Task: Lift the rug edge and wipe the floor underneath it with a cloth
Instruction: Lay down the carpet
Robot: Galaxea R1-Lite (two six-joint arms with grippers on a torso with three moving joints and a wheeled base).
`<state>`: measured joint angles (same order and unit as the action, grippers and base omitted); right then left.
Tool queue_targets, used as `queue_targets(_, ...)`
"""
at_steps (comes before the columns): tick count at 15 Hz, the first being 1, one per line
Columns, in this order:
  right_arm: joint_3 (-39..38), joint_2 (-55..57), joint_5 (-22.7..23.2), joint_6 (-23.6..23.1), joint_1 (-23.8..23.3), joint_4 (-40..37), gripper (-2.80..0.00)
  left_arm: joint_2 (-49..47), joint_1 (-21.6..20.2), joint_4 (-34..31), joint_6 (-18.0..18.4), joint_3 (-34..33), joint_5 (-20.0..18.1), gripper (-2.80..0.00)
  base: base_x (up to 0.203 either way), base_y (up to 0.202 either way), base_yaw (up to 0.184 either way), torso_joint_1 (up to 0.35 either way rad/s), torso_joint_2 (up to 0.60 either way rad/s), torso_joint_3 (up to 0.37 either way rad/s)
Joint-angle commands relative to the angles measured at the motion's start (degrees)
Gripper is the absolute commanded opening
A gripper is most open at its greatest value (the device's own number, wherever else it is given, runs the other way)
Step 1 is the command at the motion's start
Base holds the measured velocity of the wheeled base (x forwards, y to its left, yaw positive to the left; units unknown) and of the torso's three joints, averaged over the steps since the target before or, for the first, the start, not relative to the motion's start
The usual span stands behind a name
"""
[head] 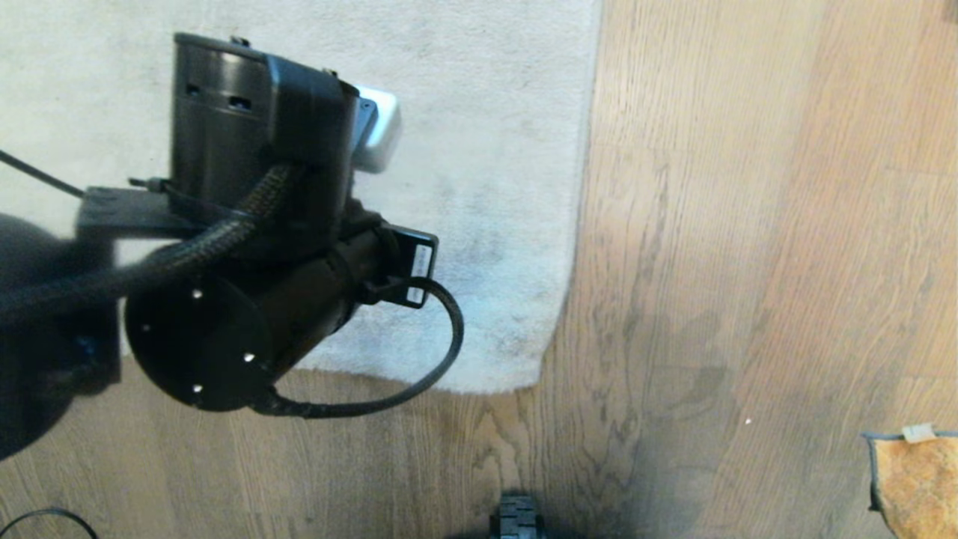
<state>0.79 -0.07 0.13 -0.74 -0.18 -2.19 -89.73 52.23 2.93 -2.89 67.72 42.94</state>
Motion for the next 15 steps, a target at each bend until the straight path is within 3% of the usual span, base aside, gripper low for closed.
queue_targets(1, 0.0, 0.1, 0.0, 0.0, 0.0, 0.0, -2.8, -4.5, 1.3, 2.5, -0.1, 0.3, 0.2, -2.8, 0.0, 0.0, 0.0, 0.0, 0.0, 0.0)
queue_targets(7, 0.0, 0.1, 0.0, 0.0, 0.0, 0.1, -2.8, -13.5, 3.9, 4.3, -1.8, 2.6, 0.0, -2.8, 0.0, 0.0, 0.0, 0.0, 0.0, 0.0)
queue_targets(10, 0.0, 0.1, 0.0, 0.0, 0.0, 0.0, -2.8, -15.0, 3.7, -3.0, -2.7, 3.1, 0.0, -2.8, 0.0, 0.0, 0.0, 0.0, 0.0, 0.0)
queue_targets(11, 0.0, 0.1, 0.0, 0.0, 0.0, 0.0, -2.8, -15.2, 3.7, -7.1, -4.3, 3.7, -0.6, -2.8, 0.0, 0.0, 0.0, 0.0, 0.0, 0.0)
queue_targets(12, 0.0, 0.1, 0.0, 0.0, 0.0, 0.0, -2.8, -16.1, 4.0, -9.4, -8.3, 4.2, -2.1, -2.8, 0.0, 0.0, 0.0, 0.0, 0.0, 0.0)
queue_targets(15, 0.0, 0.1, 0.0, 0.0, 0.0, 0.0, -2.8, -19.9, 5.0, -10.3, -14.1, 5.4, -4.2, -2.8, 0.0, 0.0, 0.0, 0.0, 0.0, 0.0)
